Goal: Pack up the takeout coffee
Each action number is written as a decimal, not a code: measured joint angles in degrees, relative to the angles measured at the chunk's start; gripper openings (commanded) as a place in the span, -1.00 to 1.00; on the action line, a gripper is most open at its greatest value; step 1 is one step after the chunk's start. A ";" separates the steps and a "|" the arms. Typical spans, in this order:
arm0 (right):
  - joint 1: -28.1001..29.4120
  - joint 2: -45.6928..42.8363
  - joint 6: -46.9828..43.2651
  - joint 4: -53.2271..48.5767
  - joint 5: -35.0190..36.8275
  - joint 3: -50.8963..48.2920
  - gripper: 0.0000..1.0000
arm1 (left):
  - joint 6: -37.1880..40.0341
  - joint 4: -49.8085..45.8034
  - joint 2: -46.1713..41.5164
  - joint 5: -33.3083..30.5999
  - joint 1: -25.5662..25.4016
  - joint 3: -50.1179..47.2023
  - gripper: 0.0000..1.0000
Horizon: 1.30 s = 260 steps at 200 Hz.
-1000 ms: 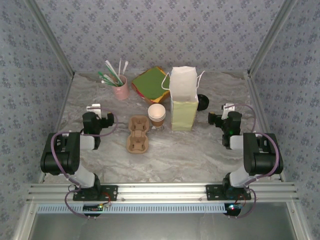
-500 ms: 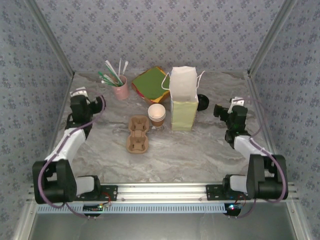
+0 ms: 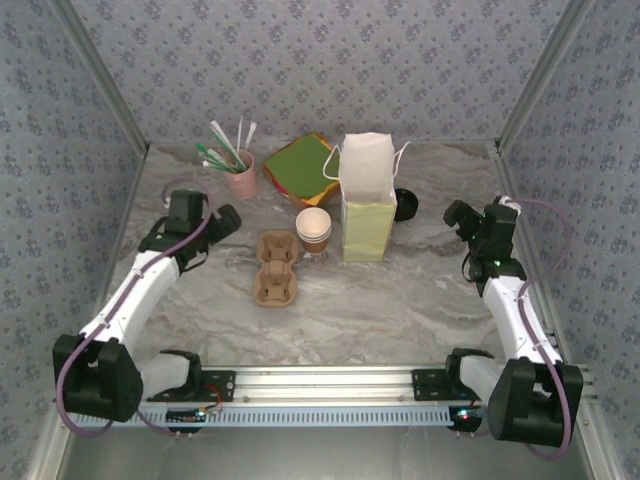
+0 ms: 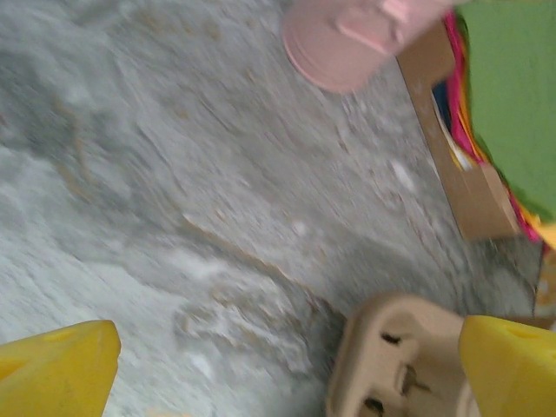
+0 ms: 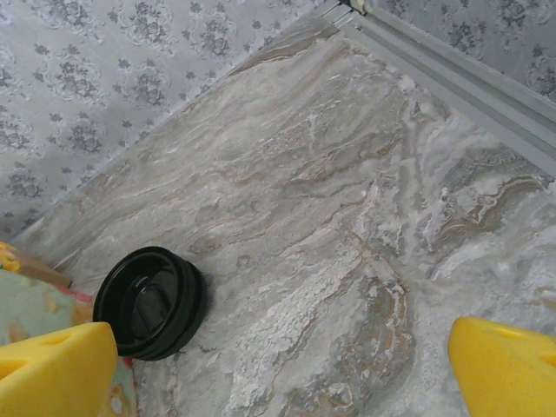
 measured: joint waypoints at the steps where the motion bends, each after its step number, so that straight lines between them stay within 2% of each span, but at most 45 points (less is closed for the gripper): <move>1: 0.04 0.00 0.00 -0.09 -0.11 0.11 1.00 | -0.13 -0.07 0.13 -0.09 -0.24 0.09 0.99; 20: 0.39 -0.02 -0.11 -1.62 -1.40 1.03 0.99 | -2.12 -2.64 4.22 -1.81 -5.95 3.85 0.93; 27: 0.66 -0.09 -0.35 -1.97 -1.73 1.16 1.00 | -2.56 -3.41 6.58 -2.14 -7.69 6.03 0.85; 64: 3.10 -1.03 -2.12 -3.26 -3.39 1.27 1.00 | -3.63 -5.16 17.62 -0.57 -13.57 16.85 0.59; 106: 4.46 -1.16 -3.96 -4.70 -5.16 2.49 1.00 | -3.45 -8.00 27.65 3.65 -17.51 28.02 -0.01; 118: 5.25 -1.25 -4.61 -5.01 -5.66 2.67 1.00 | -3.67 -8.76 29.92 4.83 -18.32 30.27 -0.07; 132: 6.29 -1.44 -5.18 -5.57 -5.84 2.71 0.99 | -3.65 -9.55 31.76 5.55 -19.02 31.69 -0.24; 147: 7.26 -1.70 -5.77 -5.90 -5.84 2.71 0.99 | -3.63 -10.69 32.96 6.36 -19.54 32.48 -0.27; 161: 7.76 -1.86 -6.27 -5.92 -5.88 2.71 0.99 | -3.56 -11.89 33.62 6.75 -19.69 32.98 -0.52; 245: 7.82 -1.86 -6.62 -5.97 -5.84 2.71 1.00 | -3.43 -15.04 35.04 7.23 -19.63 34.36 -0.65; 253: 7.82 -1.86 -6.62 -5.97 -5.77 2.71 1.00 | -3.43 -15.17 35.04 7.26 -19.67 34.38 -0.79; 260: 7.82 -1.86 -6.62 -5.97 -5.75 2.71 1.00 | -3.21 -15.26 35.04 7.43 -19.67 34.38 -0.83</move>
